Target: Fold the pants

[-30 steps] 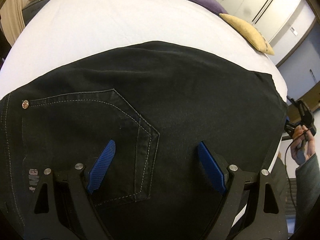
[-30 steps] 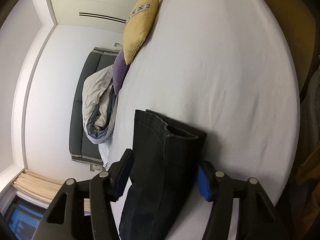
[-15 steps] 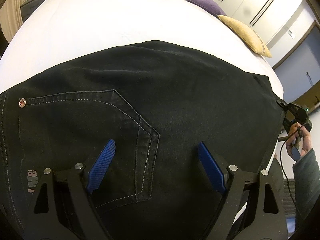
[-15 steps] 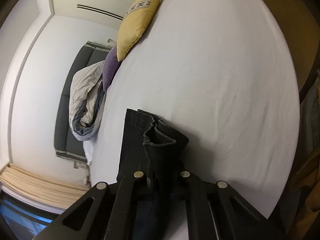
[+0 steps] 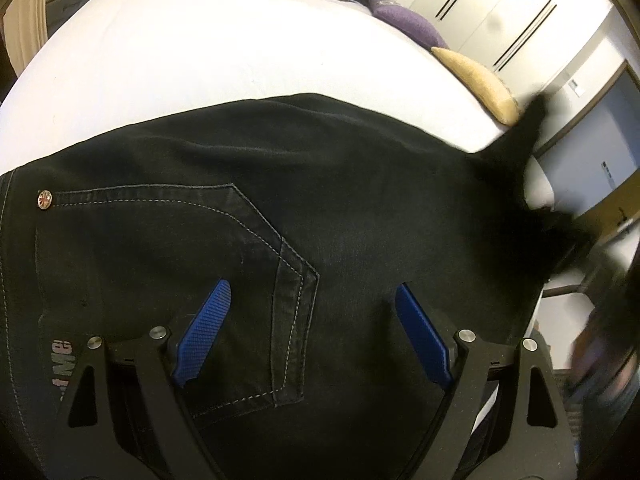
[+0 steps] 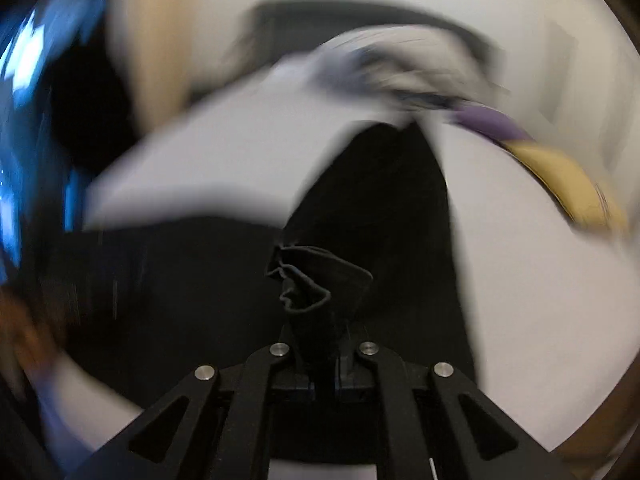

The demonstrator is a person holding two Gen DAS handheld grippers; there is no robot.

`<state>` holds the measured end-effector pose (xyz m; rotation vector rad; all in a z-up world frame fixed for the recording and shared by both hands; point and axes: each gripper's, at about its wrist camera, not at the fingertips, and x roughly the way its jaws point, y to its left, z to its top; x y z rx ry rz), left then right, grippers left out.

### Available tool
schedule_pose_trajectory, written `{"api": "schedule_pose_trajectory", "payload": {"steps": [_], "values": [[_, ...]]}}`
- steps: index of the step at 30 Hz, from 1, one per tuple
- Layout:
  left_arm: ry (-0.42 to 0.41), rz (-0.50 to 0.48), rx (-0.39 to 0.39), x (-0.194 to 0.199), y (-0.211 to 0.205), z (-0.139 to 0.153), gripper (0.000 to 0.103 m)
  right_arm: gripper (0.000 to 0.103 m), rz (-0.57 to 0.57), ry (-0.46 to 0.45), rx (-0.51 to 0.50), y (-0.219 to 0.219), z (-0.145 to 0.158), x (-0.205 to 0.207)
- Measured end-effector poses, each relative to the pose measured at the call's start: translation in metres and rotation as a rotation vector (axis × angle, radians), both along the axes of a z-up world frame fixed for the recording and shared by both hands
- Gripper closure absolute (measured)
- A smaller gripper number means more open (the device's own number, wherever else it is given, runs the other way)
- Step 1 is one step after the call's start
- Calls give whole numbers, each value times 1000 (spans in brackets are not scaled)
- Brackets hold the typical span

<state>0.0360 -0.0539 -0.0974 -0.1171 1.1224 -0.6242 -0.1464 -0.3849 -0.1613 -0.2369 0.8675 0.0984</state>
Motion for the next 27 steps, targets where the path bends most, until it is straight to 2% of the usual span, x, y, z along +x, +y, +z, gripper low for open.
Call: {"api": "schedule_pose_trajectory", "payload": {"steps": [2,4,7,9,13,18,23,27], "values": [[2,0,-12,-2,3,4,18,96,-52,24,1,12,-22,1],[27,8,-43,-2,9,9,16,96,-94,2,10,12,-24,0],[99,41,-135,0,17,15,10,96,-78,-16,-30,13,-22,-2],[159,42,-205,2,16,18,10,96,-77,-41,-55,17,-15,-6],[264,29,-304,6,10,19,10,96,-74,-133,-90,36,6,-14],[354,46,-337,12,6,15,9,96,5,-226,-156,72,19,-21],[418,51,-449,18,12,23,4,95,60,-228,-173,91,16,-21],[423,63,-445,26,15,25,4,95,80,-235,-199,95,16,-22]]}}
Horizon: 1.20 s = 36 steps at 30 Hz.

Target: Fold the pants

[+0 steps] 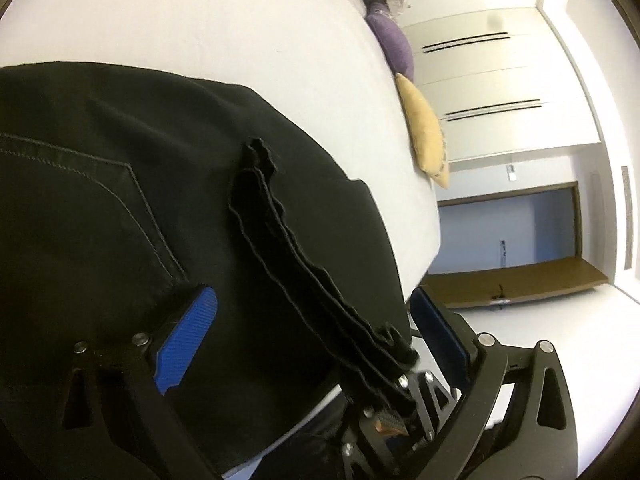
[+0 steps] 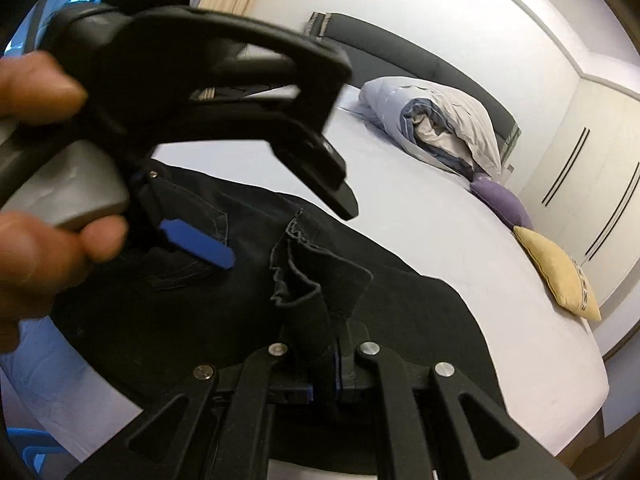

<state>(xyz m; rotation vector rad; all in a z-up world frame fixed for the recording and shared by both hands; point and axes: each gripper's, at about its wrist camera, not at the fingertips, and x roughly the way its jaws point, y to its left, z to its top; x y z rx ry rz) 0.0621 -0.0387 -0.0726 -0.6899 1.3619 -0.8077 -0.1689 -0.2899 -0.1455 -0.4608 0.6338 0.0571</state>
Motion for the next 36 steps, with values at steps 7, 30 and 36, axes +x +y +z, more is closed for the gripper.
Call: {"api": "schedule_pose_trajectory", "payload": {"steps": [7,30,36], "values": [[70,-10,12,7,11,-8,4,95,40,-14,-34,10,0,-6],[-33,-89,273,23,28,-14,87,89,106,162,-145,29,-50,13],[-101,-71,382,19,23,0,75,36,77,189,-4,1,-28,22]]}}
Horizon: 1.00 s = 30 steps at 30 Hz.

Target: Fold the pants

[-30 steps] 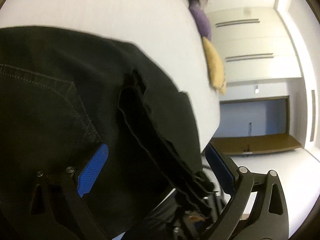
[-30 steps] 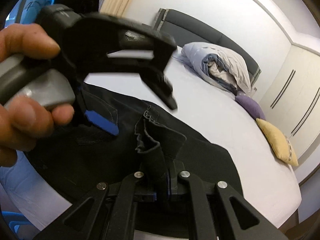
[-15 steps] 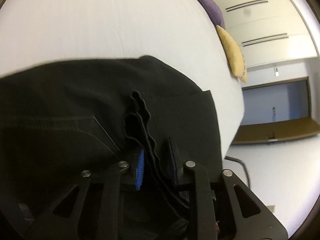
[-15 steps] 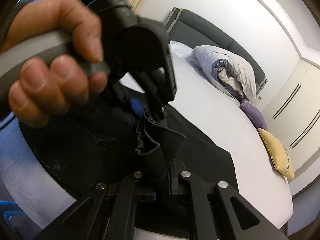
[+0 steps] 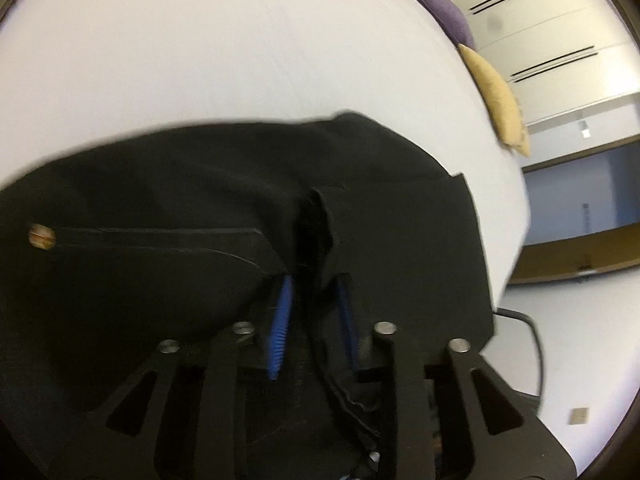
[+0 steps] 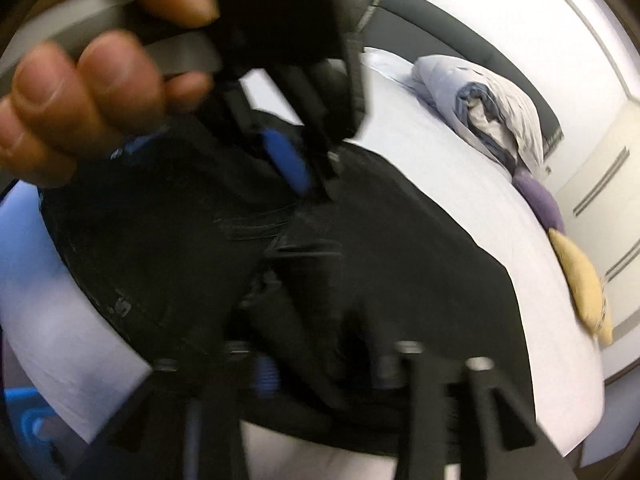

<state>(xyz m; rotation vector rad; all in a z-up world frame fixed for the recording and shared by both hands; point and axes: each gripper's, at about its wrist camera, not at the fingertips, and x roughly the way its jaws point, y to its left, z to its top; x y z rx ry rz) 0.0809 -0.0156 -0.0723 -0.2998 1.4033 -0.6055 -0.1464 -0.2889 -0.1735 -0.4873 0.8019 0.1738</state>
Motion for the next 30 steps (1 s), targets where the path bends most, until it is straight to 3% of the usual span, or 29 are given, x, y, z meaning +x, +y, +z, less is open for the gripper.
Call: {"api": "schedule_pose_trajectory", "payload": {"steps": [2,6,8,12,15,18,21,23,26,30], "values": [[-29,22,24,2,9,9,75,26,23,31,88,-12,12,-1],[-98,38,22,-3,14,33,75,26,113,73,281,-48,45,-13],[-126,-2,1,-15,3,44,75,27,88,88,423,-88,61,-5],[-144,-117,-103,-50,-24,44,75,35,-11,134,728,-190,75,42],[-146,-189,-63,-72,-40,23,75,35,-12,226,978,-248,69,95],[-138,-197,-39,-83,-34,-2,75,35,-16,321,1132,-280,41,148],[-173,-199,-88,-91,-22,-6,75,37,-110,466,1145,-288,-11,175],[-186,-199,-109,-90,-22,-11,75,46,-140,522,1174,-290,-38,169],[-208,-184,-119,-90,-32,-13,75,49,-95,506,1219,-295,-31,142],[-242,-181,-122,-94,-34,-17,75,47,-24,536,1144,-293,-24,97]]}}
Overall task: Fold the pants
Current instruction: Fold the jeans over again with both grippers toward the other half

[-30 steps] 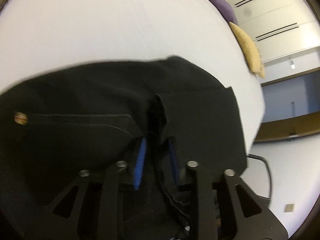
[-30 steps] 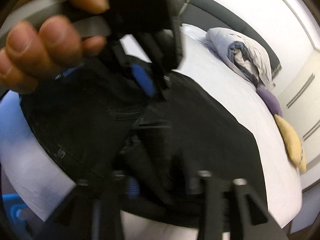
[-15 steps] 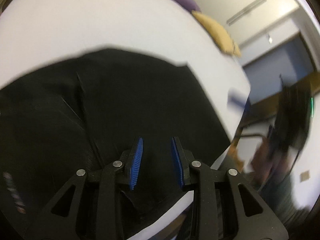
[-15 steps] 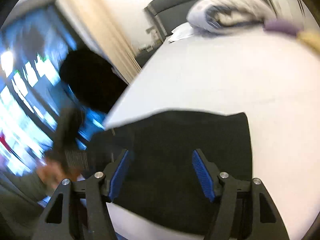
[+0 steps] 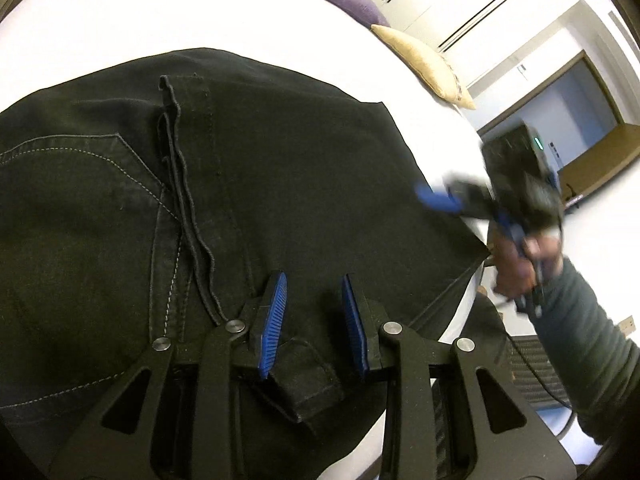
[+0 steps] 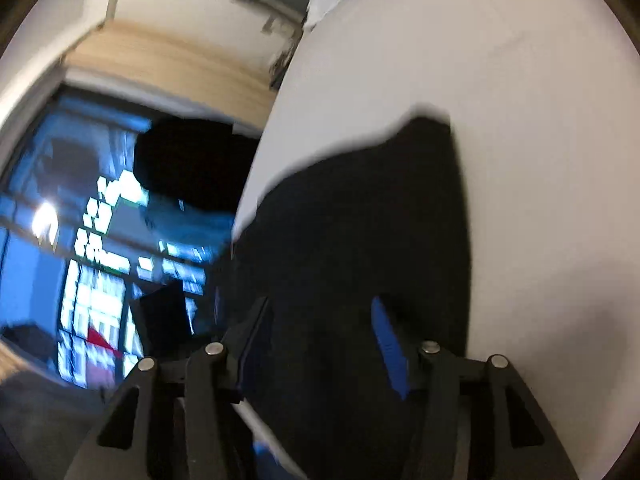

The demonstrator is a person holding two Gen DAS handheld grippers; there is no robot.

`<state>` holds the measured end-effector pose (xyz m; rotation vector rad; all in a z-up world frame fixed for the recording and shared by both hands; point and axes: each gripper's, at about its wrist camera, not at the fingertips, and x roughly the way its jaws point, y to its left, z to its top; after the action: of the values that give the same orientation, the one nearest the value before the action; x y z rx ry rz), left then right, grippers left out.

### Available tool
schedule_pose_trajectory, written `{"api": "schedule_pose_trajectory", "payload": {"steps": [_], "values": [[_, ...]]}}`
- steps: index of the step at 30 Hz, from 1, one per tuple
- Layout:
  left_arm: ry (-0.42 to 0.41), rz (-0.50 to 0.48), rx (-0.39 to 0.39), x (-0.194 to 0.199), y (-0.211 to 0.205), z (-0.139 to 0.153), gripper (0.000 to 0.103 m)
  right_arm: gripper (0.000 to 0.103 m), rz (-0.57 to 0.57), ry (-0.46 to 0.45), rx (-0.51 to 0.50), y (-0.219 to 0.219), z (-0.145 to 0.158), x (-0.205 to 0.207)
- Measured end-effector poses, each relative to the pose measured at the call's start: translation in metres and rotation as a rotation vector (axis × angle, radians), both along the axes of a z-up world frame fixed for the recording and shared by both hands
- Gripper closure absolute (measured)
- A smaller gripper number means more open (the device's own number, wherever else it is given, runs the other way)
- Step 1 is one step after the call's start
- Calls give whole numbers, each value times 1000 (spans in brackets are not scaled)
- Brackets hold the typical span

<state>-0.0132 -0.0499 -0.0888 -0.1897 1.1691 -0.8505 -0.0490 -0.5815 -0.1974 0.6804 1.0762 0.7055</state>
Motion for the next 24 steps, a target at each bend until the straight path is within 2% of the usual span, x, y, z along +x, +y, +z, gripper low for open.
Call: {"api": "schedule_pose_trajectory", "payload": {"steps": [3,6,8,9,10,12,15,16,20,24], "values": [[7,17,-11,-10,-3,0,75,47,-17,-6,5,-4,10,-46],[-14,49,29,-21,27,17,74,44,-81,-41,5,1,26,-84],[-71,88,42,-37,42,39,42,39,-107,-96,32,10,40,-112],[-114,123,3,-48,59,52,16,35,-115,-130,53,19,47,-119],[-150,159,-31,-55,77,58,3,32,-117,-151,69,28,50,-123],[-212,252,-56,-73,113,75,0,30,-118,-185,103,47,60,-117],[-220,404,-46,-86,173,83,0,30,-97,-212,139,83,66,-99],[-197,485,-61,-91,200,81,0,30,-95,-218,155,96,68,-90],[-63,696,-148,-107,279,61,0,30,-114,-203,246,126,67,-75],[62,825,-201,-109,330,35,1,30,-119,-184,327,146,65,-68]]}}
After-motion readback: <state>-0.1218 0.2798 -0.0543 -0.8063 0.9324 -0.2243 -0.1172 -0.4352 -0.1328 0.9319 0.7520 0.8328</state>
